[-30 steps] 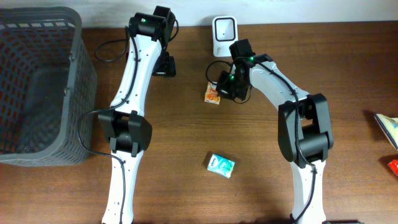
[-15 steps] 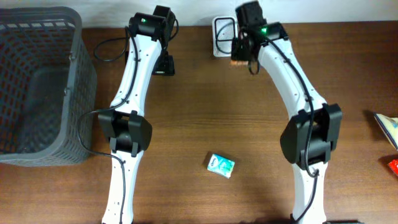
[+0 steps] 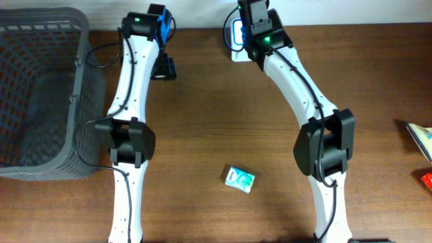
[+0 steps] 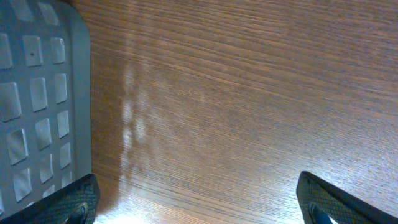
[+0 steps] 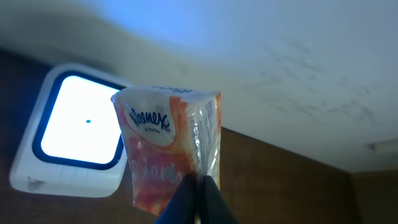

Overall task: Scan the item barcode
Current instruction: 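Lift the orange pack up to the scanner with the right gripper, then carry the orange pack right and drop it near the snacks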

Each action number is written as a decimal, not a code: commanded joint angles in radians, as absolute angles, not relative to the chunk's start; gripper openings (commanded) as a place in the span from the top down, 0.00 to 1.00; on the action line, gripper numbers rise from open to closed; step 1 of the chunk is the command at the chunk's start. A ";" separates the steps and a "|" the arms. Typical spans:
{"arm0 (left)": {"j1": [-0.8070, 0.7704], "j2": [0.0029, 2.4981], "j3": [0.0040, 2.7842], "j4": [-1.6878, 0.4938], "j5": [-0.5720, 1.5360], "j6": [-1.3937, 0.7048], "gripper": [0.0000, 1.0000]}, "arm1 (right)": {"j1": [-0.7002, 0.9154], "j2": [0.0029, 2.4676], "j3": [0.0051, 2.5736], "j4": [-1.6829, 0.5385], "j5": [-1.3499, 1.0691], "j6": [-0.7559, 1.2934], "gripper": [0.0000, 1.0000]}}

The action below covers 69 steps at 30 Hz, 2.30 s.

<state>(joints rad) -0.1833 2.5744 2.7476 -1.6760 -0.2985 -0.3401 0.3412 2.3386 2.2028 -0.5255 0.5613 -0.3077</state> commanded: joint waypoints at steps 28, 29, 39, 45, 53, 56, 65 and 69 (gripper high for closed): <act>-0.169 2.571 2.743 -1.670 -0.264 -0.354 0.01 | 0.409 2.414 2.212 -0.421 0.824 -0.330 0.96; -0.169 2.571 2.743 -1.669 -0.263 -0.354 0.01 | 0.404 2.405 2.212 -0.449 0.824 -0.283 0.96; -0.169 2.571 2.743 -1.667 -0.207 -0.353 0.01 | 0.189 2.169 2.212 -0.861 0.816 0.255 0.96; -0.170 2.571 2.743 -1.680 -0.105 -0.353 0.01 | -0.125 2.152 2.210 -1.219 0.709 0.448 0.96; -0.175 2.571 2.743 -1.681 -0.067 -0.353 0.01 | -0.462 2.213 2.191 -1.351 0.450 0.514 0.96; -0.177 2.571 2.743 -1.681 -0.067 -0.353 0.01 | -0.538 2.215 2.158 -1.340 0.402 0.514 0.96; -0.200 2.571 2.743 -1.688 0.004 -0.218 0.01 | -0.628 2.197 2.170 -1.356 -0.048 0.332 0.96; -0.220 2.558 2.743 -1.689 0.004 -0.206 0.01 | -0.628 2.126 2.172 -1.388 -0.191 0.305 0.72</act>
<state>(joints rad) -0.1997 2.5744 2.7461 -1.6859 -0.0212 -0.2531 -0.6312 2.2066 2.1578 -1.3693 0.0002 0.3595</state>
